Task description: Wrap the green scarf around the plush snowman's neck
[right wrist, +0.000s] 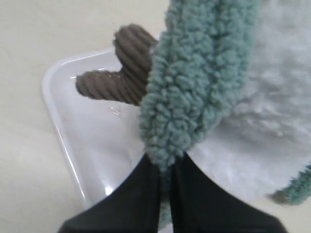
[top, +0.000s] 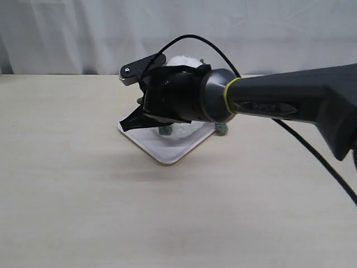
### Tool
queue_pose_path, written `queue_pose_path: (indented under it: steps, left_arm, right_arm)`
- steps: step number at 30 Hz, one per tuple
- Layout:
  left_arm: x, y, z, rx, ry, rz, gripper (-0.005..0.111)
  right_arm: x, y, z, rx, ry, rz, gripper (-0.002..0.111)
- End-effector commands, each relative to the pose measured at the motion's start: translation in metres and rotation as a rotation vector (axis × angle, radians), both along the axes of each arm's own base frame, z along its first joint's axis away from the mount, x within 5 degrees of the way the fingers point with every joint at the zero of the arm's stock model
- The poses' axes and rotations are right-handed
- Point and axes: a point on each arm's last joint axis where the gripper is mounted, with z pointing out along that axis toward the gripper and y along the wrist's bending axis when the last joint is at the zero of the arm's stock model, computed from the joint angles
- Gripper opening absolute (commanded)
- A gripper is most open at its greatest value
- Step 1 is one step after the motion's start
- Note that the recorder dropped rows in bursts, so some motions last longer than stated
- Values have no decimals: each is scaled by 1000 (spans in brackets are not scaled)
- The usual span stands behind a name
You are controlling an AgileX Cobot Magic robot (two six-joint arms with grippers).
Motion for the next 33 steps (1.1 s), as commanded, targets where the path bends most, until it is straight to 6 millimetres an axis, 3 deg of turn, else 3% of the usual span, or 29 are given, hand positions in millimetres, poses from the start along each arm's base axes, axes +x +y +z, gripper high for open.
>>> queue_pose_path:
  steps: [1,9,22,33]
  left_arm:
    - [0,0,0,-6,-14,-2,0]
    - [0,0,0,-6,-14,-2,0]
    - [0,0,0,-6,-14,-2,0]
    - [0,0,0,-6,-12,-2,0]
  right_arm:
    - [-8,-7,17,-89,47,51,4]
    - [-8,-25,19,-287,75,2,4]
    - [-6,-34,29,-403,16,-18,4]
    - [-10,-26,16,-397,110,105,4]
